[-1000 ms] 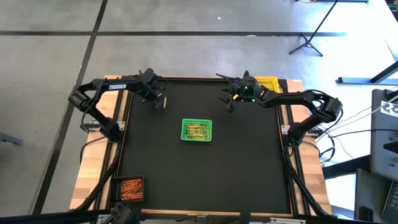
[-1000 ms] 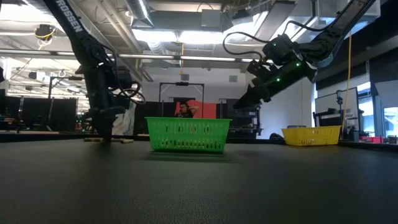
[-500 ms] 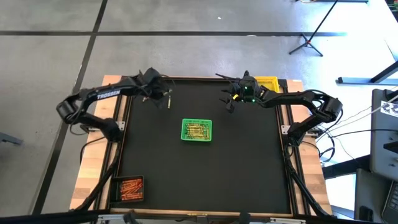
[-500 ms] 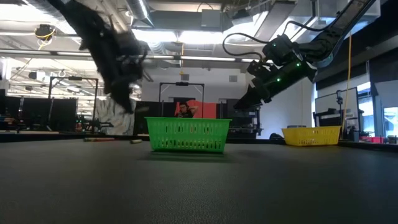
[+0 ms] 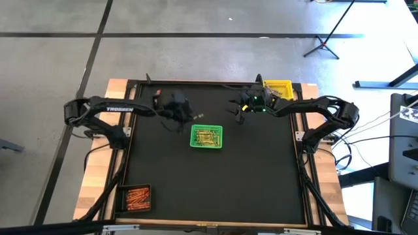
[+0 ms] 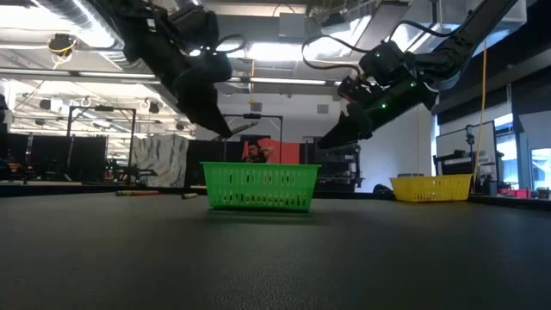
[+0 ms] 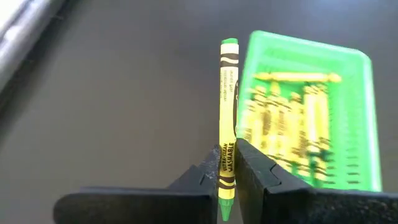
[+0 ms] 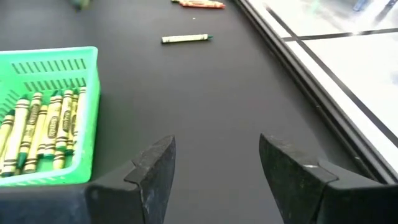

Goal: Sort crayons
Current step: Put the green crayon into the green bin

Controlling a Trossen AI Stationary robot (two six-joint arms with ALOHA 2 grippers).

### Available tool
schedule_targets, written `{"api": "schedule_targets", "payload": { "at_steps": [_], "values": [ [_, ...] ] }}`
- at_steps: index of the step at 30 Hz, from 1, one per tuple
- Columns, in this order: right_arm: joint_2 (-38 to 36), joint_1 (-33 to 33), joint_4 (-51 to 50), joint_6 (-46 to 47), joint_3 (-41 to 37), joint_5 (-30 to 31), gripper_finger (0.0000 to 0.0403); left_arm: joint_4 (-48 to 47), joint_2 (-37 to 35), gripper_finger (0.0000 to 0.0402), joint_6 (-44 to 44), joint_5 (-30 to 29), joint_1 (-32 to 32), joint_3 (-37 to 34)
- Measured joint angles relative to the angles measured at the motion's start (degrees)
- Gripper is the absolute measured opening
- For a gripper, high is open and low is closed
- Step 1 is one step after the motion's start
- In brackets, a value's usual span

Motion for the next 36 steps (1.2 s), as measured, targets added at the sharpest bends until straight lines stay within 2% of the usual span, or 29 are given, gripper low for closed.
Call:
{"api": "schedule_targets", "payload": {
  "at_steps": [10,17,23,26,28,31,34,36],
  "values": [
    [0.0,-0.05,-0.21,0.09,0.0,0.0,0.0231,11.84,8.59,0.0018,-1.1,-0.32,-9.06,0.0],
    [0.0,-0.05,-0.44,0.11,0.0,0.02,0.0231,15.86,14.21,0.0022,-1.4,-0.42,-12.19,0.0],
    [0.0,-0.05,-0.4,0.11,0.0,0.01,0.0231,14.79,13.02,0.0077,-4.0,-0.15,-12.18,0.0],
    [0.0,-0.05,-0.39,0.11,0.0,0.02,0.0231,9.32,9.52,0.0103,-4.05,-0.85,-11.92,1.38],
    [0.0,-0.05,-0.37,0.13,0.0,0.02,0.0231,4.27,6.52,0.0112,-5.01,-4.62,-11.44,2.82],
    [0.0,-0.05,-0.36,0.13,0.0,0.02,0.0231,-1.58,1.99,0.0114,-7.46,-14.83,-9.67,3.39],
    [0.0,-0.05,-0.09,0.15,0.0,0.22,0.0231,-5.64,-1.28,0.011,-11.06,-24.44,-6.51,3.39],
    [0.0,-0.05,-0.02,0.15,0.0,0.71,0.0231,-7.28,-2.31,0.0109,-15.01,-28.14,-3.59,3.41]
  ]
}}
